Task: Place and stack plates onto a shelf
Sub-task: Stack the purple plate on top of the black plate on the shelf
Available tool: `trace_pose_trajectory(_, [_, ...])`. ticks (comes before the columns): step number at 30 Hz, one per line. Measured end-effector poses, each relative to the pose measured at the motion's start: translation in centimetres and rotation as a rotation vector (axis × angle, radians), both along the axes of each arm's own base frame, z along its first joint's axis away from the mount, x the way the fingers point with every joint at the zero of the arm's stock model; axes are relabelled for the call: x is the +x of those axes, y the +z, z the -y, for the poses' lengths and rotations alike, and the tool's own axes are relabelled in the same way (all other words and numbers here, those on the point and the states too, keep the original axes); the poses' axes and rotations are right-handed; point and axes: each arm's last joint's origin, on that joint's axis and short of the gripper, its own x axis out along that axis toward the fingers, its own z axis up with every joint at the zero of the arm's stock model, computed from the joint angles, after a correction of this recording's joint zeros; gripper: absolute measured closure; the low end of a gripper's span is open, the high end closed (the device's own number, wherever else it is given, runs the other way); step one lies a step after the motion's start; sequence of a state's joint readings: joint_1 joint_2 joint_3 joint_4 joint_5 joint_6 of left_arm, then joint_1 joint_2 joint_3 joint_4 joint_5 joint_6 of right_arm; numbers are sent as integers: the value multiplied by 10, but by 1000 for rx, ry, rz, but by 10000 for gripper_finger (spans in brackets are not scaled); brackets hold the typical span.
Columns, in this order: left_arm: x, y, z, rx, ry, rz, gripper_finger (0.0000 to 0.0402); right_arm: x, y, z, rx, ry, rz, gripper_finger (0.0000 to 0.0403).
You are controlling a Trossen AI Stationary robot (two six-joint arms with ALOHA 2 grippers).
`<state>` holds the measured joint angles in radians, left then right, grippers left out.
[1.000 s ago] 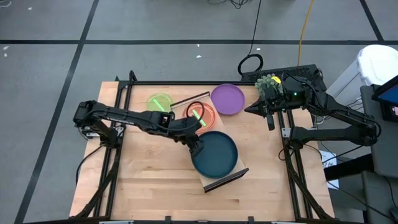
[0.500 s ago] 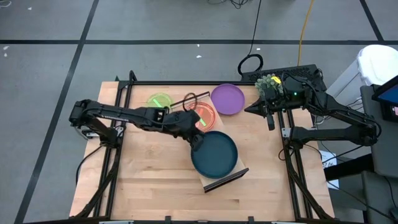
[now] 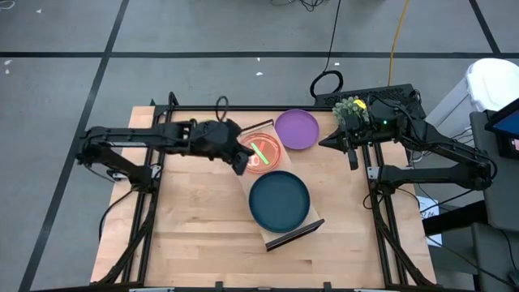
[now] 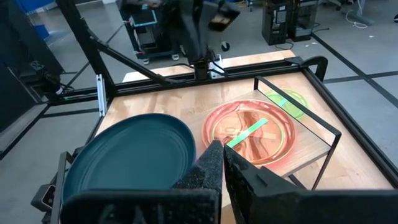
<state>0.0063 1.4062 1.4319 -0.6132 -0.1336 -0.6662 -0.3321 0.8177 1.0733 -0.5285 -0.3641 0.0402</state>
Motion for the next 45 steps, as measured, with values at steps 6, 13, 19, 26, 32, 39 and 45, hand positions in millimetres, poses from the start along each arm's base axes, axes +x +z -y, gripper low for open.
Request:
trace_pose_trajectory(6, [-30,22,-30,16,125,58,378,0,0,0,51,-18,-3,403])
trace_pose_trajectory(13, [-77,28,-68,-6,329,-35,378,-1,-3,0,194,-66,-45,403])
trace_pose_trajectory(19, [-109,16,-100,-105,532,-202,363,-2,-5,-1,248,-86,-63,403])
trace_pose_trajectory(26, [-130,-3,-132,-275,708,-351,313,0,-12,0,285,-99,-85,403])
trace_pose_trajectory(32, [-141,-24,-150,-335,728,-388,284,2,-23,0,373,-133,-124,403])
trace_pose_trajectory(39, [-152,-59,-160,-383,756,-481,250,2,-23,2,383,-201,-113,403])
trace_pose_trajectory(45, [-155,-83,-160,-419,772,-537,232,2,-22,5,393,-288,-93,403])
